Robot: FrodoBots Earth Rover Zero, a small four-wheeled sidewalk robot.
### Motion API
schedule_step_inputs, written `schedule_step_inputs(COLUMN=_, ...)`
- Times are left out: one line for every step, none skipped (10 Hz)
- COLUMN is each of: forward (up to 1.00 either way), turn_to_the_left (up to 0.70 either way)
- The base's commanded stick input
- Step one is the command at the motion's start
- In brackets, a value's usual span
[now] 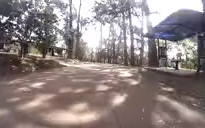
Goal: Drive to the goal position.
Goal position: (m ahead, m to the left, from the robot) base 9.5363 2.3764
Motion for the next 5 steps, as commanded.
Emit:
schedule_step_inputs(forward=0.70, turn_to_the_left=0.00)
schedule_step_inputs(forward=0.70, turn_to_the_left=0.00)
schedule_step_inputs(forward=0.70, turn_to_the_left=0.00)
schedule_step_inputs(forward=0.70, turn_to_the_left=0.00)
schedule_step_inputs(forward=0.70, turn_to_the_left=0.00)
